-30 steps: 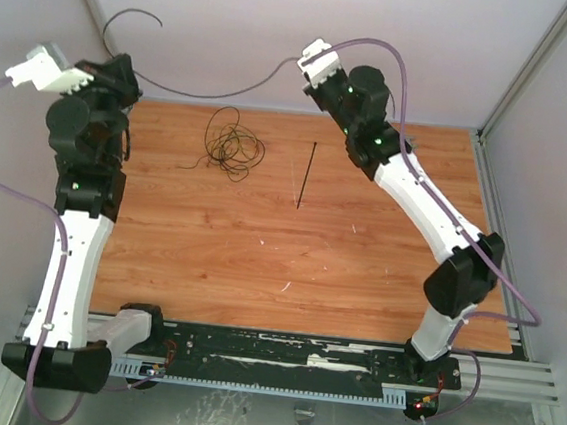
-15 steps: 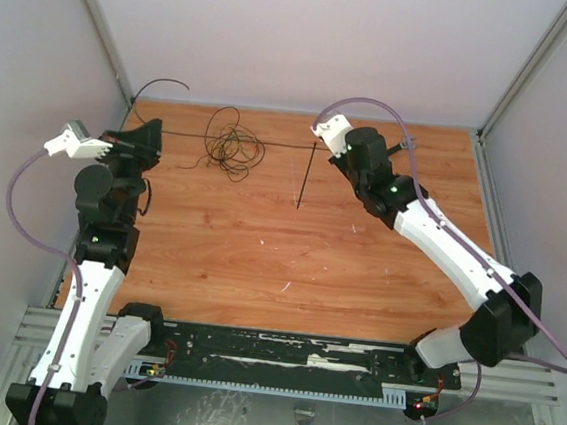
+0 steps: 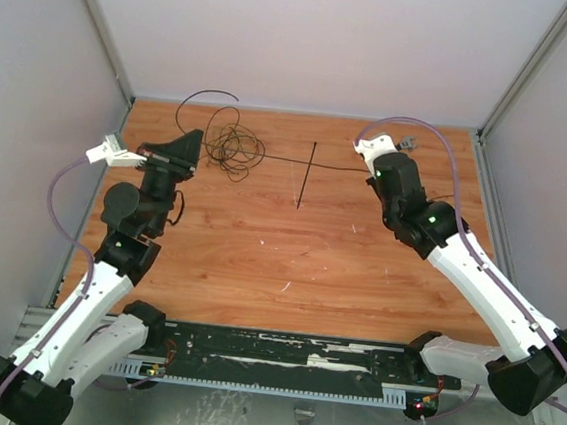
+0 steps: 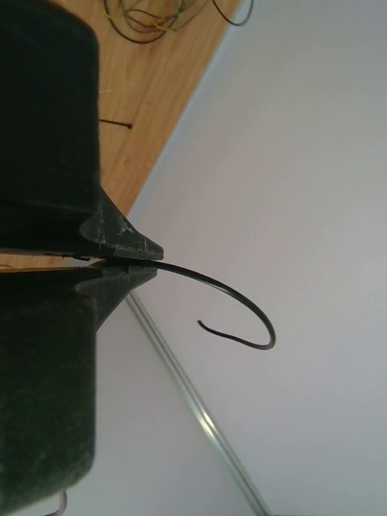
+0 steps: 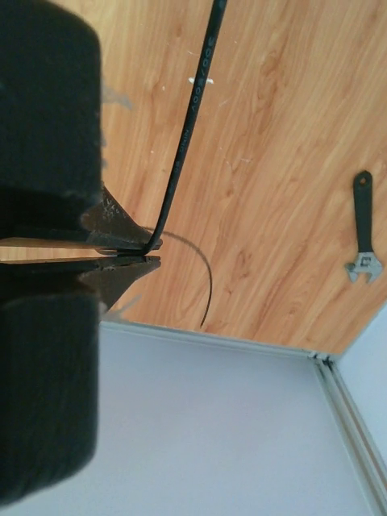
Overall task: Zip-tie the wires
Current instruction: Place the cable at the center of the board.
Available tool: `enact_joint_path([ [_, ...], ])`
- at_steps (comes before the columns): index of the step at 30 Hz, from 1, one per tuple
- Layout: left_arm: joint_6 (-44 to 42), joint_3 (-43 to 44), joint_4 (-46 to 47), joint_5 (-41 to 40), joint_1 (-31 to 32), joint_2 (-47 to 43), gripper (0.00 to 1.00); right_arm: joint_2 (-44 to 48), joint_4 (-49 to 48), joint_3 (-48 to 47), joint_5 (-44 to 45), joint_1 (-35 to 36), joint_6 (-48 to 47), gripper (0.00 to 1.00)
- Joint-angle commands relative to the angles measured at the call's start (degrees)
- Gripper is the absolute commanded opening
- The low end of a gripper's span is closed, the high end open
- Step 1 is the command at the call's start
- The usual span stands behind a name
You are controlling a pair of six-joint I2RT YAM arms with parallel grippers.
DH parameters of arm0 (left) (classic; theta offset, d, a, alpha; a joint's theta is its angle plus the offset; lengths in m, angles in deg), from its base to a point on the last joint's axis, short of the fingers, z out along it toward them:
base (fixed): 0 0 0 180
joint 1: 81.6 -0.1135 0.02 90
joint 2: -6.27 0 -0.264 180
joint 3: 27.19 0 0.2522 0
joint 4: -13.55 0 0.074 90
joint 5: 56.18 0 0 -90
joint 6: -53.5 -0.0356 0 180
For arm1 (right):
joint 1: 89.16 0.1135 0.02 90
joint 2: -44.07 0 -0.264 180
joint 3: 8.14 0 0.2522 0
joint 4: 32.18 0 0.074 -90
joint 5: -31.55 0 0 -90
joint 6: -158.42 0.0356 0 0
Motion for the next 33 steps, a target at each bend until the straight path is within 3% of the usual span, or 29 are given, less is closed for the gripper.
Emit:
enact_joint_path([
  [1,3.5,-4.4,0.5,-12.6,1.3,-2.0,0.0,-2.9,5.7,1.1,-3.6,-0.4,4.1,0.0],
  [7,10.4,-16.5,-7.2,-22.7,1.3,-8.2,0.0,-16.9,2.1,4.0,-11.2,0.0,9.4,0.0],
  [10,13.9,-21.7,-9.1,-23.9,1.3,-9.1,0.0,-23.2,0.2,3.6,-14.5,0.2,11.3,0.0],
  [14,17.5,-26.2,-7.2,-23.4,1.3,-6.9,0.0,-28.9,-0.8,3.0,-17.1,0.5,12.2,0.09],
  [17,18.3,-27.4,-5.7,-23.6,1.3,-4.2,0.0,-30.7,-0.5,2.9,-18.0,0.5,12.1,0.25],
  [22,19.1,-29.8,-3.8,-28.0,1.3,-2.5,0.0,-28.9,1.5,3.5,-20.6,0.5,11.1,0.69],
  [26,18.3,-30.4,-3.0,-31.7,0.8,-0.8,0.0,-25.4,3.4,3.6,-23.2,0.5,10.2,0.97],
  [33,17.7,-31.0,-3.3,-31.4,0.0,1.7,0.0,-20.7,0.1,0.4,-27.1,-3.6,11.5,0.96],
])
